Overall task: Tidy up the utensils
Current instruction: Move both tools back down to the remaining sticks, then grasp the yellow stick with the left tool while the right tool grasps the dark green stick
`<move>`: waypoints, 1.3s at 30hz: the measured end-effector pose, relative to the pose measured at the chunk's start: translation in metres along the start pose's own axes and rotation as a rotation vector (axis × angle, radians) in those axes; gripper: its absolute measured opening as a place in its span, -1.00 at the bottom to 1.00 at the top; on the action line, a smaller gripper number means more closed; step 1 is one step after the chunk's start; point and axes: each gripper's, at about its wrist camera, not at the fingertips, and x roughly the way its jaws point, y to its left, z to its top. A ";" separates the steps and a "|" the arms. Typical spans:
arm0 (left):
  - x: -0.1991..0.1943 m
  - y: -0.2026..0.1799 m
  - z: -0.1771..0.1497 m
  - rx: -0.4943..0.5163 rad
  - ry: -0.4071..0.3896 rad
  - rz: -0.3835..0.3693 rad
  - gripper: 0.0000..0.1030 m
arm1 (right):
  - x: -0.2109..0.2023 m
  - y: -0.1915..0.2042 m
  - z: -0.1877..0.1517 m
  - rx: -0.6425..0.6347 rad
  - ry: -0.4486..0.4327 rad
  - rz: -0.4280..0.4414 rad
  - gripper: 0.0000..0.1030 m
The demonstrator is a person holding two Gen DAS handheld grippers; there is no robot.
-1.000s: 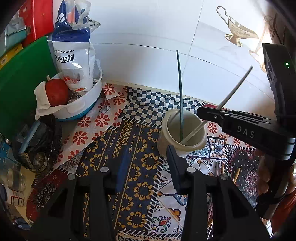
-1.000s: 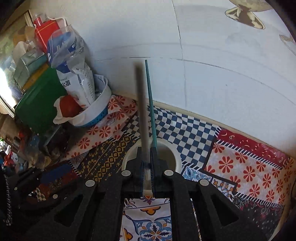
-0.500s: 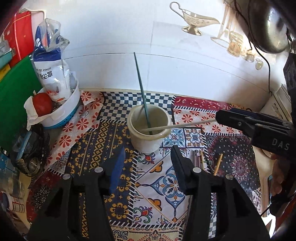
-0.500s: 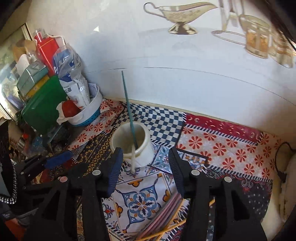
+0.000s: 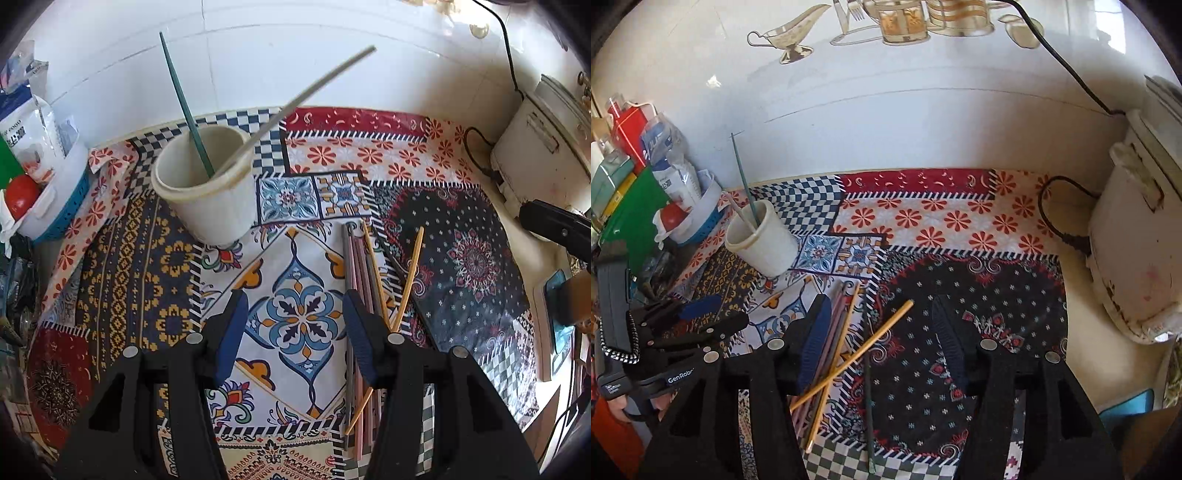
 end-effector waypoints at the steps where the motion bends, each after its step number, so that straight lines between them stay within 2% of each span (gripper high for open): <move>1: 0.005 -0.002 -0.002 0.004 0.014 -0.004 0.01 | 0.001 -0.005 -0.006 0.008 0.008 -0.010 0.03; 9: 0.040 -0.030 -0.023 0.068 0.121 -0.069 0.01 | 0.039 -0.024 -0.060 0.009 0.160 -0.073 0.03; 12: 0.045 -0.044 -0.025 0.096 0.139 -0.105 -0.01 | 0.051 -0.021 -0.079 -0.012 0.199 -0.063 0.03; 14: 0.048 -0.056 -0.023 0.126 0.147 -0.134 -0.12 | 0.056 -0.016 -0.087 -0.024 0.219 -0.048 0.02; 20: 0.066 -0.089 -0.013 0.228 0.192 -0.178 -0.54 | 0.057 -0.013 -0.100 -0.020 0.218 -0.011 -0.05; 28: 0.089 -0.110 0.006 0.294 0.232 -0.171 -0.67 | 0.040 -0.033 -0.112 0.041 0.210 -0.013 -0.06; 31: 0.094 -0.111 0.013 0.308 0.234 -0.163 -0.86 | 0.039 -0.037 -0.113 0.051 0.212 -0.014 -0.07; 35: 0.095 -0.105 0.017 0.283 0.246 -0.173 -0.91 | 0.041 -0.037 -0.111 0.052 0.221 -0.001 -0.12; 39: 0.081 -0.088 0.021 0.213 0.216 -0.202 -0.91 | 0.052 -0.026 -0.106 0.019 0.241 0.027 -0.13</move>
